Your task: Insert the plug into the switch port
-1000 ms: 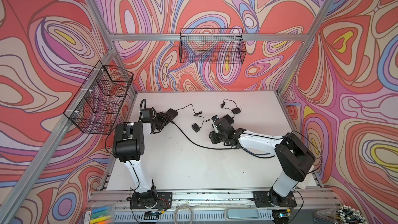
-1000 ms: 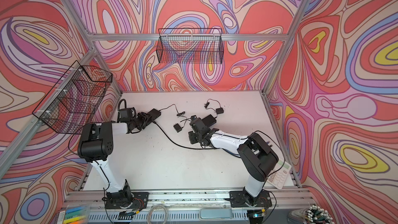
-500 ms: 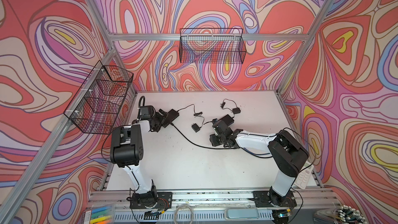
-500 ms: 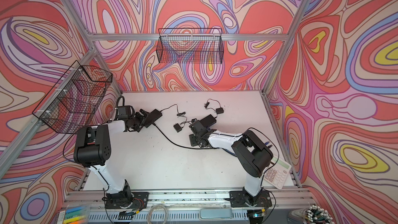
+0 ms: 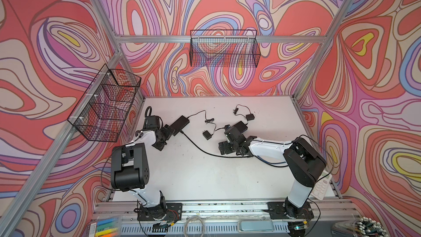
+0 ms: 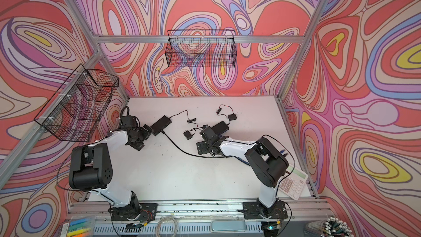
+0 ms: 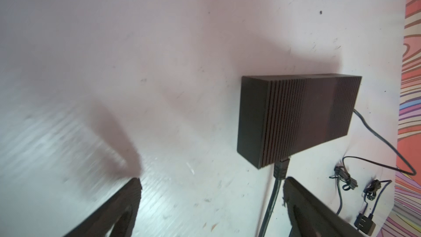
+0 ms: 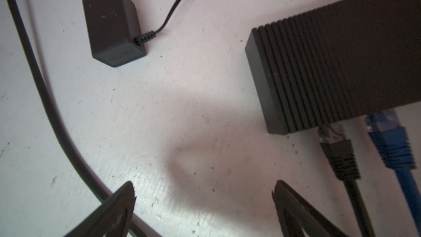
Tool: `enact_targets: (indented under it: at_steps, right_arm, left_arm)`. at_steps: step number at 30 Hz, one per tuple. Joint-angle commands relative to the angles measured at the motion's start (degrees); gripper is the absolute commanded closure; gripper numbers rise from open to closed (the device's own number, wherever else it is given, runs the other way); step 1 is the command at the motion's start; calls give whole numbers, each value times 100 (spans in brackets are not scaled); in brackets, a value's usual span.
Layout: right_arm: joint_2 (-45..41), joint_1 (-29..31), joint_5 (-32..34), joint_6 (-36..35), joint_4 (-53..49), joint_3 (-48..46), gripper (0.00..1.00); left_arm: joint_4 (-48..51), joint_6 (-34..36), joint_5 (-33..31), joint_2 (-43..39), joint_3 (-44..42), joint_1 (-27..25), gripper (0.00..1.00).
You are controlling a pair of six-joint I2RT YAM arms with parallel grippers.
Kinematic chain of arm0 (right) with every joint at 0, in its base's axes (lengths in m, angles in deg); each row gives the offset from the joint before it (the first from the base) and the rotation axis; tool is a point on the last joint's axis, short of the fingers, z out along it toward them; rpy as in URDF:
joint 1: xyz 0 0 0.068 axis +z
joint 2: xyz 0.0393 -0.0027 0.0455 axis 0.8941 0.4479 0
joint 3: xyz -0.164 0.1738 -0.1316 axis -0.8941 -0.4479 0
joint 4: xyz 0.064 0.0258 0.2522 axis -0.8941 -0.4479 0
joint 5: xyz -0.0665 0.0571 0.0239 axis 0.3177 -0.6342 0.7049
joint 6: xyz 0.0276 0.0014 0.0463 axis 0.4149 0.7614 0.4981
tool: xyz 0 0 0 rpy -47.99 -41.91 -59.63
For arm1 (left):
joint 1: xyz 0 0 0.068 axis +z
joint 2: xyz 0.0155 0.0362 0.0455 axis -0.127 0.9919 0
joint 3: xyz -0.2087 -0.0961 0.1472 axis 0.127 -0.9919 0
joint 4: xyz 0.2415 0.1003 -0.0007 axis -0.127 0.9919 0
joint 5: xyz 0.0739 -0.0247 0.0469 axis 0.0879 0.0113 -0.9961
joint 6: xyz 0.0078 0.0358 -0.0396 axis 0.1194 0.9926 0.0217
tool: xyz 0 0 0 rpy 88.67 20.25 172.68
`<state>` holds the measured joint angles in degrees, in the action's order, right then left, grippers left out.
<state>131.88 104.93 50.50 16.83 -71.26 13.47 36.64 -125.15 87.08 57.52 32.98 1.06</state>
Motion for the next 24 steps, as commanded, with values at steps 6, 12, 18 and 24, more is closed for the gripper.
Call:
enact_targets:
  at_steps: [6, 12, 18, 24]
  right_arm:
    - [-1363, -867, 198, 55, 772, -622, 2]
    - [-2001, -1986, 639, 93, 820, -871, 2]
    - [-2930, -2895, 2338, 270, 1950, -1807, 2]
    - [-3042, -2940, 3820, -1432, 4692, -3045, 2]
  left_arm:
    - [538, 736, -1615, -1743, -148, -105, 0]
    - [-215, 1249, -3262, -2424, -856, -471, 0]
    - [-1275, 1753, -3921, -2375, -1454, -855, 0]
    - [-2515, 2596, -3823, -2145, -1910, -1026, 0]
